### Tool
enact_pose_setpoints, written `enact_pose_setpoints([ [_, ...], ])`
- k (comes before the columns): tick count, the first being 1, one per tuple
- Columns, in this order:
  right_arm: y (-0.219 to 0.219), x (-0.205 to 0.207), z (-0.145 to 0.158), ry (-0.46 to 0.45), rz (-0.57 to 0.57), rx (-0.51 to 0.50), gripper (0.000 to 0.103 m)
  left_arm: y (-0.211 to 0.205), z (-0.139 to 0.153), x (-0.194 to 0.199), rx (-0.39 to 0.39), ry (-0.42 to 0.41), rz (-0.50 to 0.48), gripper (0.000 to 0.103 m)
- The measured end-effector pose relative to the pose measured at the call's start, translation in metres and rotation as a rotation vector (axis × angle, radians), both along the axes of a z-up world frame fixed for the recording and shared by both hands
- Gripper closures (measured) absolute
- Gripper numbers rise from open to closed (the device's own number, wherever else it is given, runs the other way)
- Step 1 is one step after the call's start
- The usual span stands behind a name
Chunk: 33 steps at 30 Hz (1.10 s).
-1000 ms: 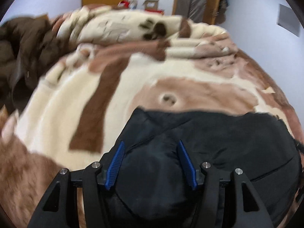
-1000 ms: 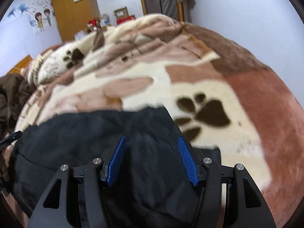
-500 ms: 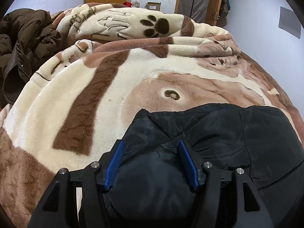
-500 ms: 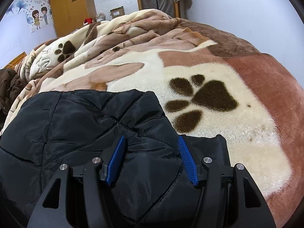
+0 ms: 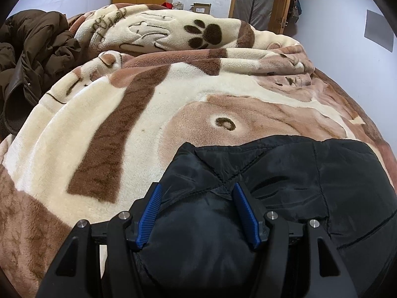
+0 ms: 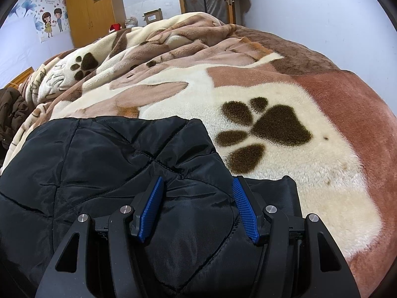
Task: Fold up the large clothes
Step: 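Open both grippers and press the folded jacket flat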
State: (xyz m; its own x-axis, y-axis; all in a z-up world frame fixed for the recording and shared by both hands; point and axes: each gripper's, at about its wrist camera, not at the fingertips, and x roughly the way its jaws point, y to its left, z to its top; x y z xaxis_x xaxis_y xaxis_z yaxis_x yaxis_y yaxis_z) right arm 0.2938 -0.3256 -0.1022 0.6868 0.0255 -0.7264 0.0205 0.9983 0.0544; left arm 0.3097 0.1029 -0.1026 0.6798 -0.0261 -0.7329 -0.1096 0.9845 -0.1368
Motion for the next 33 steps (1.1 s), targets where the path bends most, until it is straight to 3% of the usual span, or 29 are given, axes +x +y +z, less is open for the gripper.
enact_pose_setpoints([
  [3, 0.003, 0.005, 0.004, 0.037, 0.004, -0.024, 0.045, 0.0, 0.004, 0.005, 0.02, 0.039, 0.001, 0.04],
  [7, 0.006, 0.006, 0.029, 0.124, -0.004, -0.068, 0.045, -0.001, 0.033, -0.006, 0.041, 0.063, 0.013, 0.041],
  [11, 0.011, -0.028, 0.073, 0.053, 0.014, -0.017, 0.045, -0.014, 0.07, -0.043, 0.054, -0.013, -0.03, 0.041],
  [14, 0.028, -0.051, 0.09, 0.004, 0.048, 0.046, 0.045, -0.041, 0.086, -0.066, 0.008, -0.056, -0.102, 0.041],
  [18, 0.071, -0.053, 0.074, 0.059, 0.159, 0.041, 0.045, -0.09, 0.072, -0.067, 0.015, -0.039, -0.212, 0.041],
  [20, 0.081, -0.045, 0.051, 0.126, 0.173, -0.005, 0.045, -0.099, 0.049, -0.059, -0.002, 0.022, -0.206, 0.04],
  [24, 0.078, -0.039, 0.029, 0.139, 0.182, -0.001, 0.045, -0.102, 0.032, -0.054, -0.01, 0.023, -0.184, 0.04],
  [26, 0.079, -0.037, 0.026, 0.144, 0.183, -0.009, 0.045, -0.104, 0.033, -0.052, 0.003, 0.031, -0.187, 0.04],
  [29, 0.078, -0.037, 0.038, 0.167, 0.168, -0.002, 0.045, -0.101, 0.052, -0.05, -0.038, 0.053, -0.178, 0.043],
  [33, 0.08, -0.039, 0.074, 0.064, 0.169, 0.031, 0.045, -0.113, 0.083, -0.037, -0.079, -0.024, -0.207, 0.043],
])
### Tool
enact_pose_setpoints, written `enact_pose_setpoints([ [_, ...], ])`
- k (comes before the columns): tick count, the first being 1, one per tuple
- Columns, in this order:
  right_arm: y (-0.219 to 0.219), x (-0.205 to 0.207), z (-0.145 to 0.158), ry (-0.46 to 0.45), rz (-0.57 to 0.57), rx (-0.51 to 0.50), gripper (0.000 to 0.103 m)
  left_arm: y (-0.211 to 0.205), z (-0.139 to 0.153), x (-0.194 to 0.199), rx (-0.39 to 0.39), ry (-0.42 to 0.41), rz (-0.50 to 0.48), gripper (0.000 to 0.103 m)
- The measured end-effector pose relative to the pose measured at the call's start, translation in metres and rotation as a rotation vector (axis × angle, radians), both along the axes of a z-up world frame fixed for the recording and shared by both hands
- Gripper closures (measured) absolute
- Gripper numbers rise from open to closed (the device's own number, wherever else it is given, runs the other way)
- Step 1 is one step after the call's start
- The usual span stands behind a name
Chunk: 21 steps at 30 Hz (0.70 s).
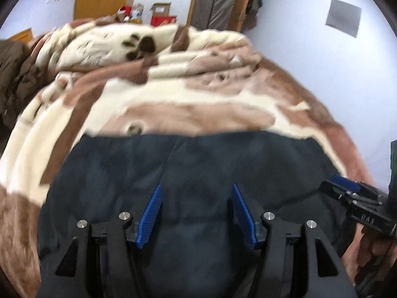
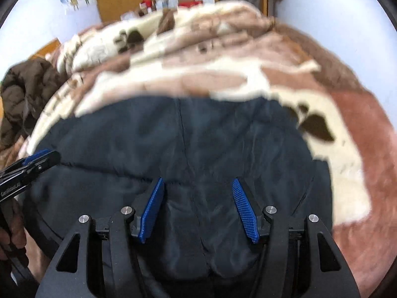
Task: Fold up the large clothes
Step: 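Open both grippers and press the folded jacket flat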
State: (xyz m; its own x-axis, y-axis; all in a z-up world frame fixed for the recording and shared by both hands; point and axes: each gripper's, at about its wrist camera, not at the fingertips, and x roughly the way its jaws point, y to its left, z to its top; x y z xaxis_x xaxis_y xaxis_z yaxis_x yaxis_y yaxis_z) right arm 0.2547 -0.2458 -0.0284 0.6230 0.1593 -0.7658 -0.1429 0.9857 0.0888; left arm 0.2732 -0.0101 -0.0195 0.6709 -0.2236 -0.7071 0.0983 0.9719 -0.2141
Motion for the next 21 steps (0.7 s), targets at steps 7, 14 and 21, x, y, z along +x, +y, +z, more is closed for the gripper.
enact_pose_setpoints([
  [7, -0.009, 0.046, -0.038, 0.11, -0.038, -0.029, 0.045, -0.045, -0.04, 0.056, 0.068, 0.12, -0.051, 0.042],
  [14, -0.014, 0.04, -0.045, 0.075, -0.025, -0.022, 0.045, -0.046, -0.042, 0.053, 0.085, 0.115, -0.041, 0.042],
  [21, -0.015, 0.014, -0.013, 0.032, -0.035, -0.039, 0.044, -0.039, -0.011, 0.025, 0.13, 0.056, -0.035, 0.043],
])
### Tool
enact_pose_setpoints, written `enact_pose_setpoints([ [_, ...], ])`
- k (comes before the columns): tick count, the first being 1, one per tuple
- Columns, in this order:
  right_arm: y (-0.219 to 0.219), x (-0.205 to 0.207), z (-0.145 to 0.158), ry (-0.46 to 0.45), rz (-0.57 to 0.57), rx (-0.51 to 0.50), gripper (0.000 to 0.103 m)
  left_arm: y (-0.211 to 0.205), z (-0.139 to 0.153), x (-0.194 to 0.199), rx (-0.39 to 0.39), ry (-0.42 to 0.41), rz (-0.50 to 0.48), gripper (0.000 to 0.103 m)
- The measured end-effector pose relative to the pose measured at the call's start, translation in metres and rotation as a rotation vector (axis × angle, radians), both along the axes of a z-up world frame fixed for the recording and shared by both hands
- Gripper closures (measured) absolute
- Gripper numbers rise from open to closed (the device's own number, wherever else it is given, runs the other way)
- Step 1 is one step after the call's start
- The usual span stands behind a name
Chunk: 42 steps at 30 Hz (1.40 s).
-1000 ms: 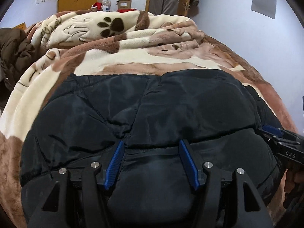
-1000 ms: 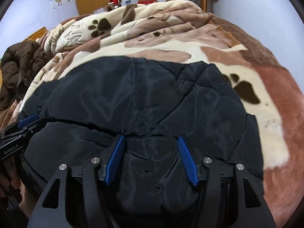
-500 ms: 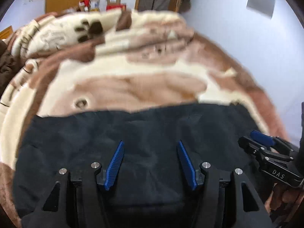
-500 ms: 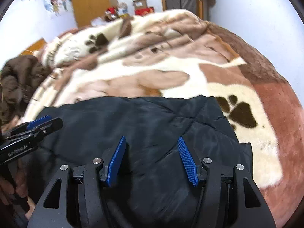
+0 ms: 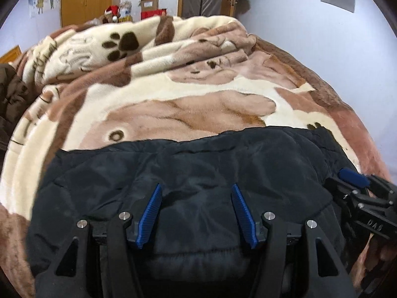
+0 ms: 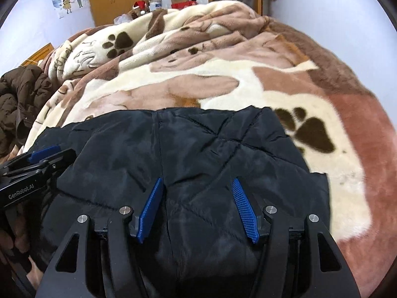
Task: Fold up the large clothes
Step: 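Open both grippers and press the folded jacket flat, then grasp the side of the black jacket bundle with both grippers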
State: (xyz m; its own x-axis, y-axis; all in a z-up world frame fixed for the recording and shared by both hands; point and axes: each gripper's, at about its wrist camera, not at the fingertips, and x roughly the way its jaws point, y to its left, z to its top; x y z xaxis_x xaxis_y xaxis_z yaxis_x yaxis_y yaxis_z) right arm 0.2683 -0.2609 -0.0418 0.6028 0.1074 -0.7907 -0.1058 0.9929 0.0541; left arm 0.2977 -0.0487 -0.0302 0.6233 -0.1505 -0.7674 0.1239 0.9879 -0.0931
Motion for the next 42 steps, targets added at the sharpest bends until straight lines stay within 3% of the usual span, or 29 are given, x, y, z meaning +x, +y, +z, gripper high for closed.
enact_pose_setpoints([
  [4, -0.006, -0.017, 0.014, -0.043, -0.011, -0.011, 0.044, 0.017, 0.016, -0.018, 0.008, -0.045, 0.01, 0.043],
  [9, -0.031, -0.019, 0.005, -0.004, -0.087, -0.022, 0.045, 0.07, 0.021, -0.035, 0.034, -0.08, 0.103, 0.043],
  [15, -0.07, -0.017, 0.008, -0.021, -0.165, 0.068, 0.044, 0.157, -0.003, -0.032, 0.037, -0.004, 0.27, 0.043],
  [21, -0.093, -0.005, -0.01, 0.067, -0.191, 0.154, 0.043, 0.168, -0.035, -0.023, -0.013, 0.044, 0.272, 0.042],
  [22, -0.092, -0.005, -0.01, 0.065, -0.183, 0.142, 0.052, 0.165, -0.037, -0.022, -0.027, 0.04, 0.269, 0.043],
  [23, -0.09, -0.005, -0.011, 0.072, -0.181, 0.112, 0.068, 0.162, -0.039, -0.021, -0.034, 0.038, 0.267, 0.043],
  [26, -0.093, -0.009, -0.018, 0.089, -0.19, 0.069, 0.078, 0.152, -0.043, -0.014, -0.026, 0.037, 0.245, 0.042],
  [30, -0.097, -0.013, -0.027, 0.104, -0.183, 0.051, 0.078, 0.15, -0.048, -0.006, -0.021, 0.046, 0.221, 0.042],
  [33, -0.098, -0.016, -0.016, 0.095, -0.206, 0.051, 0.075, 0.155, -0.037, -0.01, -0.029, 0.046, 0.228, 0.042],
  [36, -0.098, -0.029, 0.004, 0.053, -0.206, 0.055, 0.073, 0.171, -0.02, -0.031, -0.094, 0.009, 0.242, 0.042],
  [39, -0.098, -0.046, 0.015, 0.019, -0.178, 0.06, 0.061, 0.187, -0.007, -0.063, -0.106, -0.03, 0.264, 0.041],
  [42, -0.099, -0.063, 0.007, 0.036, -0.165, 0.043, 0.06, 0.203, -0.016, -0.084, -0.139, 0.007, 0.292, 0.041],
])
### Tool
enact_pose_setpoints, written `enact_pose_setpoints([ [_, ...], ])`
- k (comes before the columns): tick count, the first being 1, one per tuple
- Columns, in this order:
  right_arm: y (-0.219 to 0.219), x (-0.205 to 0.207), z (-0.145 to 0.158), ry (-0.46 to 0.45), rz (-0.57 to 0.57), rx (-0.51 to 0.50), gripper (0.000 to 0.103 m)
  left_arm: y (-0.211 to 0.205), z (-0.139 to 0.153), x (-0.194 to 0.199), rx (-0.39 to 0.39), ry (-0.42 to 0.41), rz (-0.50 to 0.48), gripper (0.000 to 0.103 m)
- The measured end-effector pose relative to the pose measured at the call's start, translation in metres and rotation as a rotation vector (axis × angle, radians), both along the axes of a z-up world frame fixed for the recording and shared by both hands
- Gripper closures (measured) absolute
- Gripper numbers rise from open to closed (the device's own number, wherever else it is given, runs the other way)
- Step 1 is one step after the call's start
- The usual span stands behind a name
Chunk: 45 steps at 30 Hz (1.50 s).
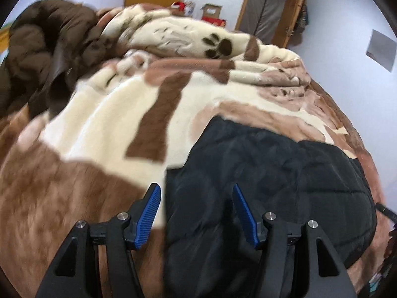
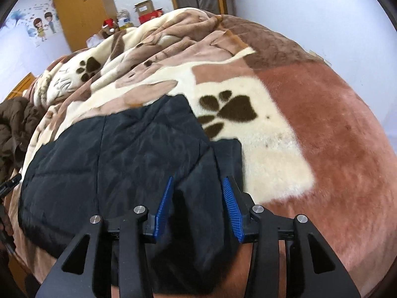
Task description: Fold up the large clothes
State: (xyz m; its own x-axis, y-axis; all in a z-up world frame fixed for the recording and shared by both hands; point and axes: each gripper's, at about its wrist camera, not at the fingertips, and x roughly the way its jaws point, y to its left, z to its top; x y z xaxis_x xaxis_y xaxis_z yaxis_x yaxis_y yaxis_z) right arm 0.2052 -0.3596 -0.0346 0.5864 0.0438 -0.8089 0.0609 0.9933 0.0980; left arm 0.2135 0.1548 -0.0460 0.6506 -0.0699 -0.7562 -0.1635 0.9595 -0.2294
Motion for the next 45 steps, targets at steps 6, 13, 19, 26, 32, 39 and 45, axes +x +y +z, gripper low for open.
enact_pose_setpoints([
  [6, -0.008, 0.001, -0.034, 0.058, -0.026, 0.04, 0.059, 0.01, -0.043, 0.0, -0.09, 0.094, 0.031, 0.038],
  [13, -0.016, 0.016, -0.049, 0.094, -0.049, 0.086, 0.046, 0.001, -0.061, 0.024, -0.117, 0.101, 0.016, 0.032],
  [19, -0.027, 0.011, -0.053, 0.108, -0.069, 0.175, 0.041, 0.008, -0.068, 0.02, -0.181, 0.106, 0.019, 0.03],
  [26, -0.04, -0.003, -0.057, 0.103, -0.062, 0.296, 0.041, 0.008, -0.07, 0.006, -0.216, 0.094, 0.008, 0.031],
  [32, -0.05, 0.015, -0.077, 0.123, -0.056, 0.431, 0.037, 0.01, -0.083, 0.03, -0.264, 0.112, 0.013, 0.022],
  [39, -0.045, 0.026, -0.081, 0.123, -0.04, 0.48, 0.036, 0.009, -0.085, 0.037, -0.283, 0.098, 0.019, 0.02],
  [45, -0.041, 0.016, -0.08, 0.124, -0.012, 0.483, 0.037, 0.007, -0.09, 0.021, -0.309, 0.076, 0.035, 0.021],
])
